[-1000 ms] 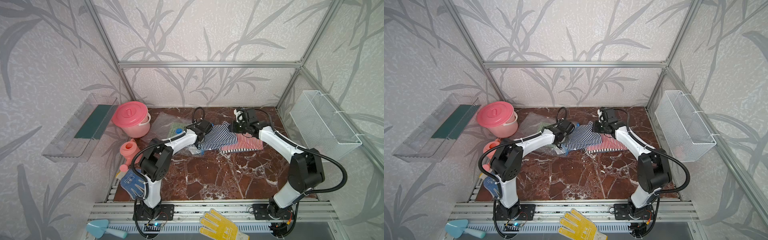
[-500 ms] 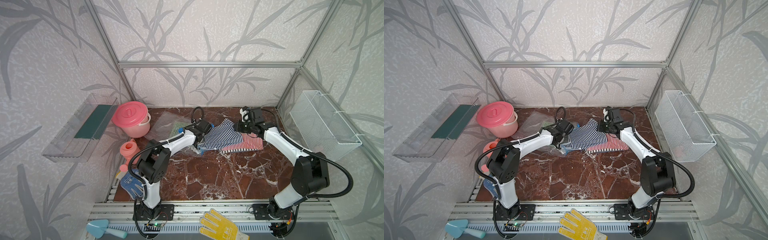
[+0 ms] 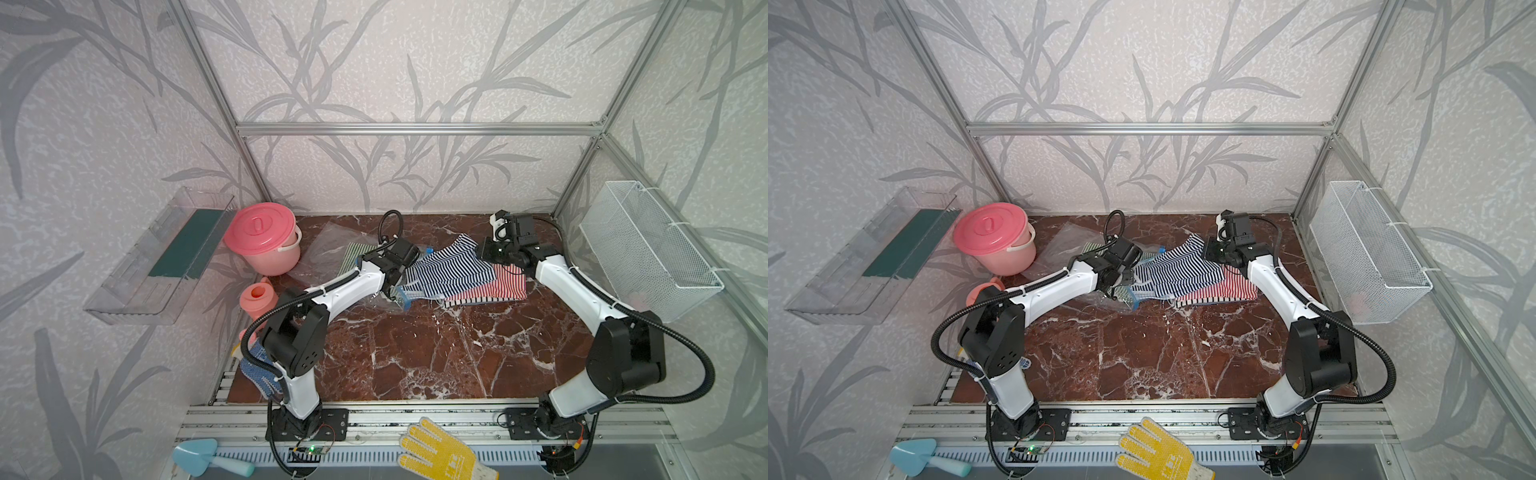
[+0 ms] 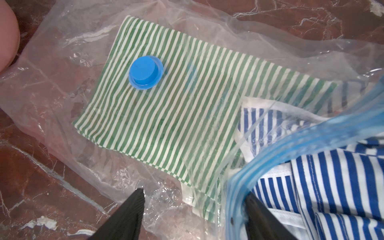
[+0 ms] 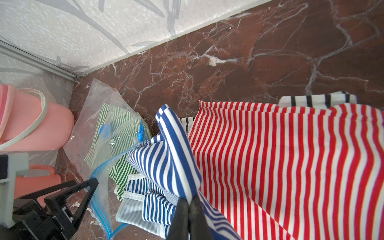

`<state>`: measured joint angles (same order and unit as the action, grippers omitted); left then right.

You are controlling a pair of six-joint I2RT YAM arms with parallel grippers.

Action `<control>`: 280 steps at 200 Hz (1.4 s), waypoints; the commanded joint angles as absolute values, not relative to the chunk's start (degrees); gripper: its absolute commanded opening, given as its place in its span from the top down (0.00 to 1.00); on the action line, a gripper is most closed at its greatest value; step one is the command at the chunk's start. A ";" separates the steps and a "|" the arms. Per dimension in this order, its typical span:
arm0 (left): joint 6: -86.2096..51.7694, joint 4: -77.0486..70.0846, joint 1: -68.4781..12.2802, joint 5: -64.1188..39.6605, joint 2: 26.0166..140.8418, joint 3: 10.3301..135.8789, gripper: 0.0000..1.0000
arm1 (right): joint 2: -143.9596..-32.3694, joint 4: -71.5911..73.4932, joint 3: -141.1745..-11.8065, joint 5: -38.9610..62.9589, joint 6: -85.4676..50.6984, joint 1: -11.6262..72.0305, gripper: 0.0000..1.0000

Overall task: Take the tank top out of the vacuum bag
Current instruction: Take out the tank top from the vacuum bag.

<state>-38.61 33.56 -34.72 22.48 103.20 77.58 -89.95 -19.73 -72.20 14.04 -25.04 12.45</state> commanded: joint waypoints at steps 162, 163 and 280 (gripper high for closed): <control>-39.31 38.59 -35.13 26.06 100.57 79.76 0.11 | -87.68 -18.88 -72.40 15.39 -23.82 6.74 1.00; -39.30 38.59 -35.14 26.08 100.60 79.82 0.11 | -87.65 -18.89 -72.37 15.34 -23.82 6.67 1.00; -38.68 39.40 -35.14 26.82 101.18 80.27 0.10 | -88.13 -17.78 -71.29 16.21 -23.99 0.32 1.00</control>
<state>-38.57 37.82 -35.11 24.82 102.28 78.72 -89.69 -19.64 -72.12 15.57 -24.12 1.96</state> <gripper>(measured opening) 0.896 0.048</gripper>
